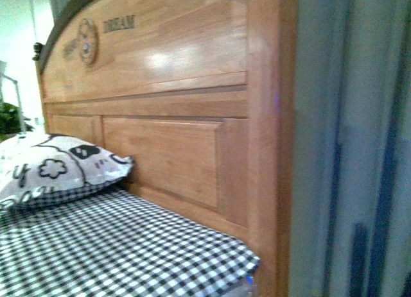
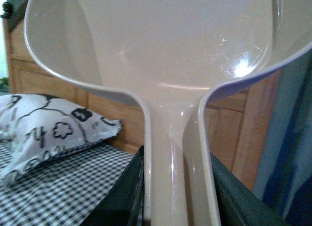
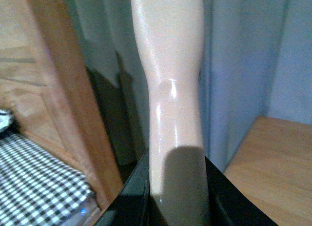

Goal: Clean up trash

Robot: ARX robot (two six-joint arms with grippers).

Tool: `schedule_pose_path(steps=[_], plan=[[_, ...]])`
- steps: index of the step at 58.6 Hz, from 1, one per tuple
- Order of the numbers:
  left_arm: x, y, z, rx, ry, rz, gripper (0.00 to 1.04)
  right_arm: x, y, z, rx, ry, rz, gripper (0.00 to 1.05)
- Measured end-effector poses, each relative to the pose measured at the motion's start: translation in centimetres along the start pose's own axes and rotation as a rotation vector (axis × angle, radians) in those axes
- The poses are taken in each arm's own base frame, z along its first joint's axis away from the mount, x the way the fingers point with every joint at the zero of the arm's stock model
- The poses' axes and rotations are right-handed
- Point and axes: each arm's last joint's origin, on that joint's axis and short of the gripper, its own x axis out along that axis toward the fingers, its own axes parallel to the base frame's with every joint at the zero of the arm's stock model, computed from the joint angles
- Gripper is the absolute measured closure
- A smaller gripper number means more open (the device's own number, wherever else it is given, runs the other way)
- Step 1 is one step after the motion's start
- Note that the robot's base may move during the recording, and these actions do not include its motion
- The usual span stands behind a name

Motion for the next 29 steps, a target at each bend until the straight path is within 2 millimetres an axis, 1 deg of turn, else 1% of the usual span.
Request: schedule_pose_path(steps=[29], plan=[[-0.02, 0.02, -0.09, -0.002, 0.002, 0.003, 0.77, 0.0, -0.01, -0.03, 0.0, 0.001, 0.0, 0.84]])
